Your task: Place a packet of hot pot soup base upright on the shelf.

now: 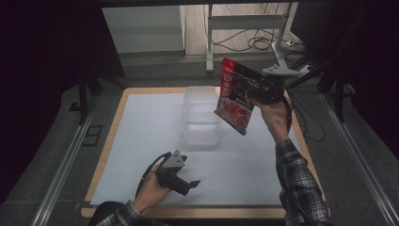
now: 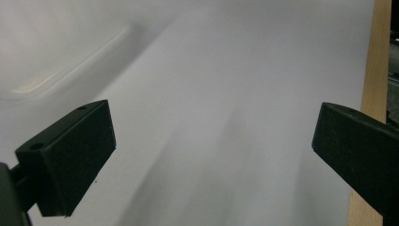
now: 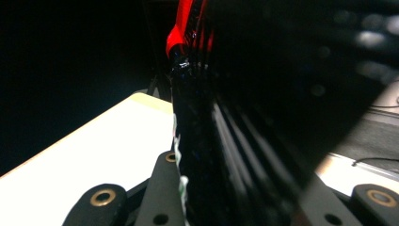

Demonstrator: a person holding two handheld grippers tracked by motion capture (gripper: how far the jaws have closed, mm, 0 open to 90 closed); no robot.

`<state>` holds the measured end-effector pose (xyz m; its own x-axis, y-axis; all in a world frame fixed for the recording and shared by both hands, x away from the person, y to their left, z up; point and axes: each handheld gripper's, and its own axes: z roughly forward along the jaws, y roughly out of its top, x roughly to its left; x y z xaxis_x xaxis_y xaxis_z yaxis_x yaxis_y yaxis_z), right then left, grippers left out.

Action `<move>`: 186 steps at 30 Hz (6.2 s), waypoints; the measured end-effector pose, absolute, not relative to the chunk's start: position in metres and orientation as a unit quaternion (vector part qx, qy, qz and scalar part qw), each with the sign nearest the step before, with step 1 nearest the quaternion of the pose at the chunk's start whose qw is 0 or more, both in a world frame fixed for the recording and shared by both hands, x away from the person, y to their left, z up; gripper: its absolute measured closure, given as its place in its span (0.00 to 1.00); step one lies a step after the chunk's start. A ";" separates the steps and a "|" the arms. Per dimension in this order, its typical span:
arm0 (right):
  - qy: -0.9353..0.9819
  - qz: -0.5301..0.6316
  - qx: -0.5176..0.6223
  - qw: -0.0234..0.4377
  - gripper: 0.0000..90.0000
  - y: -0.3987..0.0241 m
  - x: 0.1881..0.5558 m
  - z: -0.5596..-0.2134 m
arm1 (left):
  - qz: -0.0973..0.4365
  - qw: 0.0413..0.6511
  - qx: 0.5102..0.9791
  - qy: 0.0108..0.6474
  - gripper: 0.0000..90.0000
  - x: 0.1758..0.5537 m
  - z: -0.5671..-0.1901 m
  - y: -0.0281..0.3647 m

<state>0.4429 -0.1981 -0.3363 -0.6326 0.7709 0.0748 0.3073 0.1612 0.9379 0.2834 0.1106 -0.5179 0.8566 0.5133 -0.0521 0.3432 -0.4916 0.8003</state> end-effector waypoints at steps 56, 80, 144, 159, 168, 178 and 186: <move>0.767 0.524 0.324 0.178 0.85 -0.096 0.465 -0.403 | 0.098 0.431 0.860 0.256 0.00 0.281 -0.523 0.113; 0.774 0.508 0.330 0.182 0.54 -0.117 0.460 -0.424 | 0.098 0.429 0.862 0.252 0.00 0.281 -0.526 0.113; 0.807 0.462 0.313 0.192 0.07 -0.150 0.416 -0.417 | 0.109 0.453 0.849 0.249 0.00 0.280 -0.526 0.113; 0.808 0.456 0.315 0.201 0.07 -0.163 0.403 -0.426 | 0.113 0.446 0.852 0.249 0.00 0.280 -0.526 0.112; 0.810 0.449 0.317 0.204 0.07 -0.167 0.397 -0.428 | 0.118 0.444 0.852 0.250 0.00 0.280 -0.525 0.113; 0.811 0.446 0.315 0.211 0.07 -0.173 0.388 -0.424 | 0.126 0.442 0.851 0.253 0.00 0.280 -0.524 0.115; 0.811 0.440 0.318 0.216 0.07 -0.180 0.382 -0.424 | 0.133 0.439 0.853 0.251 0.01 0.281 -0.523 0.116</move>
<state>0.3819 -0.1798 -0.4235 -0.7046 0.7060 -0.0714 0.3248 0.4104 0.8521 0.2808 0.1160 -0.5232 0.8388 0.5445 0.0064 0.3115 -0.4894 0.8145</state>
